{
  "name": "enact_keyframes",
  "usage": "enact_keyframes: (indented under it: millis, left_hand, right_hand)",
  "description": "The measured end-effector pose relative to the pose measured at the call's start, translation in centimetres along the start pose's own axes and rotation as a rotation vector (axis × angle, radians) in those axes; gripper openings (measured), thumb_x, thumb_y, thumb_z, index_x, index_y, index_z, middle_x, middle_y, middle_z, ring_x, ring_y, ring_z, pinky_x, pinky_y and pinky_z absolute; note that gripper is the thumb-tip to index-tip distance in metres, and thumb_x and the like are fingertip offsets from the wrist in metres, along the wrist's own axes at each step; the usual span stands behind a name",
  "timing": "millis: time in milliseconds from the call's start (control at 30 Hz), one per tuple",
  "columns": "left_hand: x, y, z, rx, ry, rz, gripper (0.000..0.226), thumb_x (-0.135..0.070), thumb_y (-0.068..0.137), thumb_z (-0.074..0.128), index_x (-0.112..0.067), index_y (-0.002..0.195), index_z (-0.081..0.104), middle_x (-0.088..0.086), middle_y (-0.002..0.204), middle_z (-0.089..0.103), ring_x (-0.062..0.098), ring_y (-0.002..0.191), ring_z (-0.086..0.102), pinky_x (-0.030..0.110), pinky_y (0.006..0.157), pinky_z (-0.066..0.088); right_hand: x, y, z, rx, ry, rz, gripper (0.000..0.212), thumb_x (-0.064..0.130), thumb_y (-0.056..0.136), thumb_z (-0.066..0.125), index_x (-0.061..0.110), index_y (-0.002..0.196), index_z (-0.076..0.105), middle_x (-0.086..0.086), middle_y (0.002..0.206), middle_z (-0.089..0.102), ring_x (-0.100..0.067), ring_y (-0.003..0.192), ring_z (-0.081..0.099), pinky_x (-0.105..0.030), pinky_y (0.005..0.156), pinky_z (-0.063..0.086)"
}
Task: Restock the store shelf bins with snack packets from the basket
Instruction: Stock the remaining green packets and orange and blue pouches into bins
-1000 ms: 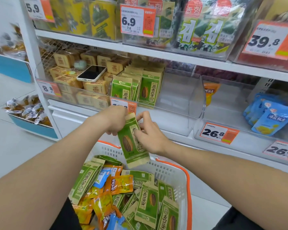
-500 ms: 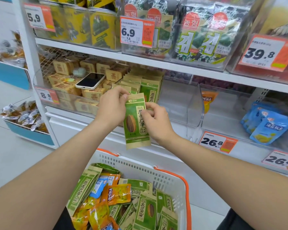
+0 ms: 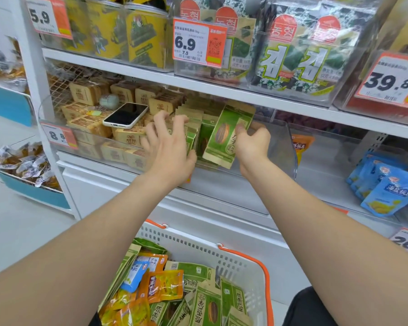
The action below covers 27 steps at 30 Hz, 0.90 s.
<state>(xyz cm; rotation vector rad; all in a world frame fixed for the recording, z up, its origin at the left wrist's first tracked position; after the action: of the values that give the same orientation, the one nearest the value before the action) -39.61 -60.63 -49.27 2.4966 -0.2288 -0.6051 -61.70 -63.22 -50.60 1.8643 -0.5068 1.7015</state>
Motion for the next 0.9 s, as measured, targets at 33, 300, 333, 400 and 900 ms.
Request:
enact_keyframes:
  millis: [33, 300, 333, 400, 900]
  left_hand:
    - [0.0, 0.1, 0.4, 0.016, 0.026, 0.002, 0.071, -0.026, 0.079, 0.077, -0.028, 0.14, 0.041, 0.016, 0.153, 0.025, 0.043, 0.133, 0.033, 0.058, 0.105, 0.036]
    - [0.1, 0.7, 1.7, 0.061, 0.036, -0.01, 0.074, -0.019, 0.084, 0.07, -0.026, 0.148, 0.034, 0.018, 0.159, 0.015, 0.048, 0.137, 0.03, 0.061, 0.109, 0.033]
    - [0.1, 0.8, 1.7, 0.06, 0.038, -0.009, 0.074, -0.02, 0.084, 0.07, -0.025, 0.148, 0.034, 0.017, 0.159, 0.015, 0.047, 0.137, 0.03, 0.061, 0.109, 0.033]
    - [0.0, 0.8, 1.7, 0.058, 0.038, -0.005, 0.073, -0.02, 0.084, 0.07, -0.024, 0.147, 0.034, 0.017, 0.159, 0.015, 0.047, 0.137, 0.03, 0.06, 0.109, 0.032]
    - [1.1, -0.5, 0.2, 0.027, 0.038, -0.047, 0.099, -0.031, 0.081, 0.073, -0.003, 0.158, 0.018, 0.029, 0.162, 0.013, 0.056, 0.137, 0.032, 0.058, 0.115, 0.033]
  right_hand:
    - [0.0, 0.3, 0.0, -0.008, -0.015, -0.016, 0.022, 0.022, 0.1, 0.064, 0.016, 0.121, 0.057, -0.003, 0.113, 0.066, -0.02, 0.102, 0.065, -0.026, 0.073, 0.05]
    - [-0.5, 0.4, 2.3, 0.103, -0.437, -0.109, 0.021, 0.021, 0.095, 0.069, 0.019, 0.113, 0.058, -0.012, 0.113, 0.066, -0.029, 0.104, 0.058, -0.031, 0.081, 0.044]
    - [-0.6, 0.4, 2.6, 0.109, -0.485, -0.107, 0.024, 0.023, 0.094, 0.071, 0.017, 0.115, 0.06, -0.012, 0.115, 0.066, -0.029, 0.106, 0.058, -0.03, 0.081, 0.043]
    - [-1.0, 0.3, 2.9, 0.123, -0.542, -0.086, 0.028, 0.028, 0.091, 0.075, 0.015, 0.114, 0.064, -0.013, 0.118, 0.066, -0.031, 0.11, 0.06, -0.031, 0.083, 0.045]
    - [1.1, -2.1, 1.2, 0.177, -0.717, -0.217, 0.018, 0.025, 0.085, 0.064, 0.016, 0.098, 0.056, 0.0, 0.095, 0.06, -0.026, 0.089, 0.058, -0.035, 0.073, 0.048]
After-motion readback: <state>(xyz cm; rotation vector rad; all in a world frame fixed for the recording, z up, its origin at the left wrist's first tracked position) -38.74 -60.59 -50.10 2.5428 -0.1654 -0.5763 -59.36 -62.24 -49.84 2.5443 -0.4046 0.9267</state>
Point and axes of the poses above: each hand's wrist, its own y-axis towards the middle knuckle, its own z-axis out of the palm, x = y × z, the point moved 8 cm from there along y, towards the middle knuckle
